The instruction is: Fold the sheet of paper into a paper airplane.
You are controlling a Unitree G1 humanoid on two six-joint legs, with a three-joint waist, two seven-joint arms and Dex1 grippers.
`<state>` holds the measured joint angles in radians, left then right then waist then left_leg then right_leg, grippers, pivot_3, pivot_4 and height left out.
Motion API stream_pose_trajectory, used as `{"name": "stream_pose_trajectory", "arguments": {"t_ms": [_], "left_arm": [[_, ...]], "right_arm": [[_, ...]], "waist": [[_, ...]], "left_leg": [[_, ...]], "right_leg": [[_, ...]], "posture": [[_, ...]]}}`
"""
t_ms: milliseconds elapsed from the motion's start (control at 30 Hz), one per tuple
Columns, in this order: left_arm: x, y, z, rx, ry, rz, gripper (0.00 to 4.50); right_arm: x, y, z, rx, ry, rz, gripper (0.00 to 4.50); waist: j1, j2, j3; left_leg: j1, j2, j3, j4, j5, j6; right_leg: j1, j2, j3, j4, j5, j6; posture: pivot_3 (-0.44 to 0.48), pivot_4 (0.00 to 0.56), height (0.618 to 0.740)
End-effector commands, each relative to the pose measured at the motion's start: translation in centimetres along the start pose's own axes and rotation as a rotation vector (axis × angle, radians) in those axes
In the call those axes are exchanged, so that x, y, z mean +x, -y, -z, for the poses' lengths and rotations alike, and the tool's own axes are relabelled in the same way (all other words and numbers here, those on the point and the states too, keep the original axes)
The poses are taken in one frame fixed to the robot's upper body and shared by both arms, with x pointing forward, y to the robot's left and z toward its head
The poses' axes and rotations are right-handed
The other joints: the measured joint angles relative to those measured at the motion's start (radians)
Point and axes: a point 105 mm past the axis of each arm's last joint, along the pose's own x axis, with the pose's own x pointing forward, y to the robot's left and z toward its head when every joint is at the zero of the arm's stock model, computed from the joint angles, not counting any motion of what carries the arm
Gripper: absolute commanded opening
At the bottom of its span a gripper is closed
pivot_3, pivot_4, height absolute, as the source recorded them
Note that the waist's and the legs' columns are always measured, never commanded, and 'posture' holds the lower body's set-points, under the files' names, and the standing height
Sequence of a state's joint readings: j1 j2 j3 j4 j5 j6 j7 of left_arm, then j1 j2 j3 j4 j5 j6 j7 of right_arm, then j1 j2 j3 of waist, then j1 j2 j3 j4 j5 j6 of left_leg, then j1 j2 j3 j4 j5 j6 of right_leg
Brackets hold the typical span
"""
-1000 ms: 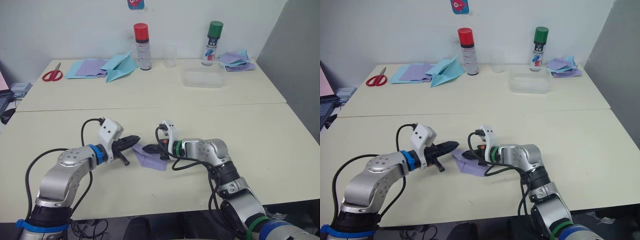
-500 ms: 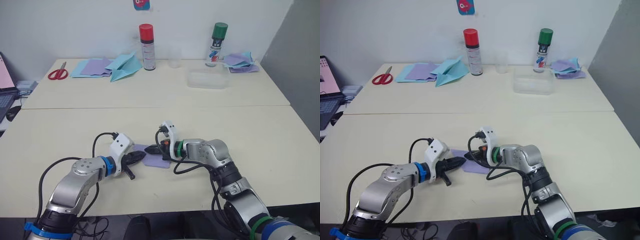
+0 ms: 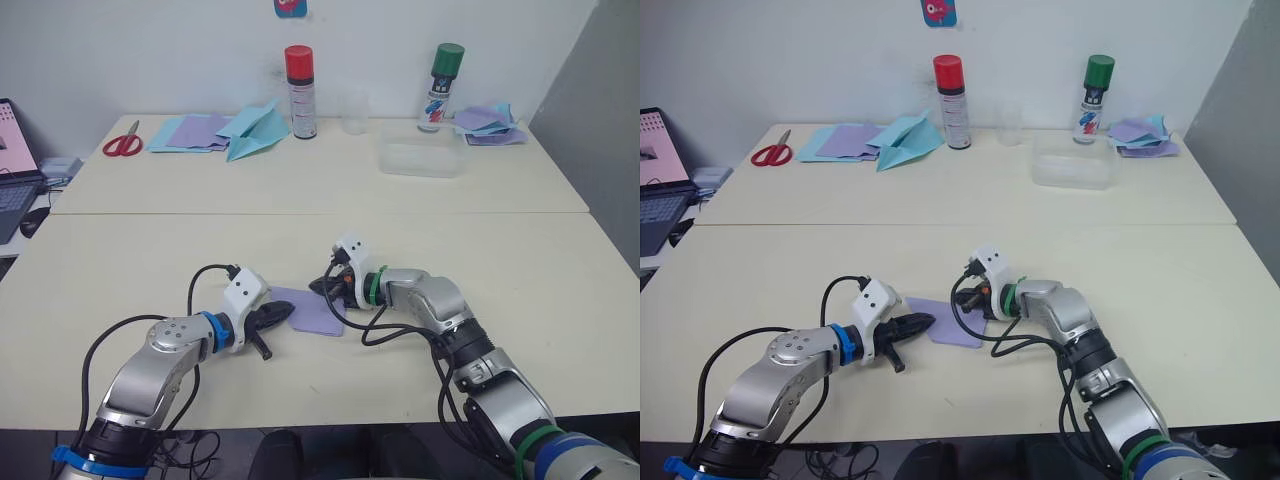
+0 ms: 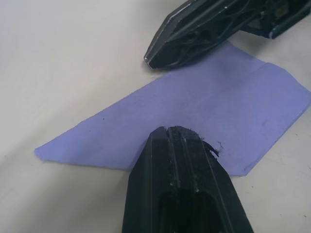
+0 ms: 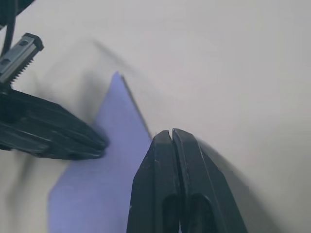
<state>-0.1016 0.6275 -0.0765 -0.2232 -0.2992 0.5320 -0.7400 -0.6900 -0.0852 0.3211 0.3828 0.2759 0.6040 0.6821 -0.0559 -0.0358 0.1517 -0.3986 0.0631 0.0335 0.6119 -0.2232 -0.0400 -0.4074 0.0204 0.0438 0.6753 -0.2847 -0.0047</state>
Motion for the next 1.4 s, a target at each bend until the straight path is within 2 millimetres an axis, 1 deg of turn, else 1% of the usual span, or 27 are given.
{"name": "stream_pose_trajectory", "arguments": {"t_ms": [33, 167, 267, 433, 500, 600, 700, 767, 867, 967, 1100, 1233, 1400], "left_arm": [[0.3, 0.2, 2.9, 0.035, -0.112, -0.016, 0.00], [0.5, 0.6, 3.7, 0.044, -0.129, -0.012, 0.00], [0.6, 0.8, 4.2, 0.052, -0.144, -0.011, 0.00], [0.6, 0.9, 4.1, 0.051, -0.138, -0.014, 0.00], [0.7, 0.8, 4.0, 0.053, -0.135, -0.020, 0.00], [0.6, 0.6, 3.9, 0.054, -0.134, -0.026, 0.00], [0.6, 0.6, 3.9, 0.054, -0.135, -0.030, 0.00], [0.5, 0.7, 4.0, 0.052, -0.138, -0.028, 0.00], [0.5, 0.9, 4.2, 0.050, -0.142, -0.024, 0.00], [0.4, 0.9, 4.3, 0.049, -0.146, -0.021, 0.00], [0.5, 0.4, 4.3, 0.058, -0.151, -0.019, 0.00], [0.5, -0.1, 4.2, 0.067, -0.154, -0.019, 0.00], [0.7, -0.3, 4.1, 0.077, -0.152, -0.009, 0.00]], "right_arm": [[1.2, -2.0, -2.9, -0.207, 0.130, -0.076, 0.03], [2.5, -3.9, -4.1, -0.240, 0.185, -0.147, 0.03], [3.4, -4.3, -3.8, -0.246, 0.152, -0.150, 0.03], [4.7, -4.0, -2.6, -0.319, 0.063, -0.121, 0.03], [4.9, -3.6, -1.8, -0.345, 0.008, -0.101, 0.03], [4.9, -2.9, -0.8, -0.350, -0.043, -0.077, 0.03], [4.4, -1.8, 0.2, -0.309, -0.085, -0.034, 0.03], [3.9, -0.9, 0.5, -0.277, -0.093, -0.003, 0.03], [2.7, -0.1, 1.2, -0.252, -0.113, 0.008, 0.03], [0.9, 0.5, 2.6, -0.247, -0.161, 0.008, 0.03], [-1.4, 0.6, 4.6, -0.236, -0.216, -0.001, 0.03], [-3.4, 0.4, 5.7, -0.277, -0.244, 0.005, 0.03], [-5.8, 1.4, 7.0, -0.267, -0.285, 0.064, 0.03]], "waist": [[0.000, 0.001, 0.000], [0.001, 0.002, 0.001], [0.003, 0.001, 0.001], [0.005, 0.002, 0.001], [0.005, 0.002, 0.001], [0.006, 0.002, 0.001], [0.006, 0.002, 0.001], [0.006, 0.002, 0.000], [0.007, 0.002, 0.000], [0.008, 0.002, -0.002], [0.012, 0.004, -0.005], [0.017, 0.005, -0.006], [0.022, 0.005, -0.008]], "left_leg": [[0.000, 0.000, 0.000, 0.000, 0.000, 0.000], [0.000, 0.000, 0.000, 0.000, 0.000, 0.000], [0.000, 0.000, 0.000, 0.000, 0.000, 0.000], [0.001, 0.000, 0.000, 0.000, 0.000, 0.000], [0.001, 0.000, 0.001, 0.000, 0.000, 0.000], [0.002, 0.000, 0.001, 0.000, 0.000, 0.000], [0.002, 0.000, 0.000, 0.000, 0.000, 0.000], [0.003, 0.000, 0.000, 0.000, 0.000, 0.000], [0.003, -0.001, 0.001, 0.000, 0.000, 0.000], [0.003, -0.001, 0.001, 0.000, 0.000, 0.000], [0.003, -0.001, 0.001, 0.000, 0.000, 0.000], [0.004, -0.001, 0.001, 0.000, 0.000, 0.000], [0.006, -0.002, 0.001, 0.000, 0.000, 0.000]], "right_leg": [[0.000, 0.000, 0.000, 0.000, 0.000, 0.000], [0.000, 0.000, 0.000, 0.000, 0.000, 0.000], [0.001, 0.000, 0.000, 0.001, 0.000, 0.000], [0.001, -0.002, 0.000, 0.001, 0.000, 0.000], [0.001, -0.002, 0.000, 0.001, 0.000, 0.000], [0.001, -0.002, 0.000, 0.002, 0.000, 0.000], [0.001, -0.002, -0.001, 0.003, 0.000, 0.000], [0.001, -0.002, 0.000, 0.003, 0.000, 0.000], [0.002, -0.002, 0.000, 0.003, 0.000, 0.000], [0.002, -0.002, 0.000, 0.003, 0.000, 0.000], [0.002, -0.003, 0.000, 0.003, -0.002, 0.001], [0.003, -0.002, 0.000, 0.003, -0.002, 0.002], [0.004, -0.002, 0.000, 0.003, -0.003, 0.001]], "posture": [[0.000, 0.150, 0.740], [0.000, 0.150, 0.740], [0.000, 0.150, 0.740], [0.000, 0.150, 0.740], [0.000, 0.150, 0.740], [0.000, 0.150, 0.740], [0.000, 0.150, 0.740], [0.000, 0.150, 0.740], [0.000, 0.150, 0.740], [0.000, 0.150, 0.740], [0.000, 0.150, 0.740], [0.000, 0.150, 0.740], [0.000, 0.150, 0.740]]}}
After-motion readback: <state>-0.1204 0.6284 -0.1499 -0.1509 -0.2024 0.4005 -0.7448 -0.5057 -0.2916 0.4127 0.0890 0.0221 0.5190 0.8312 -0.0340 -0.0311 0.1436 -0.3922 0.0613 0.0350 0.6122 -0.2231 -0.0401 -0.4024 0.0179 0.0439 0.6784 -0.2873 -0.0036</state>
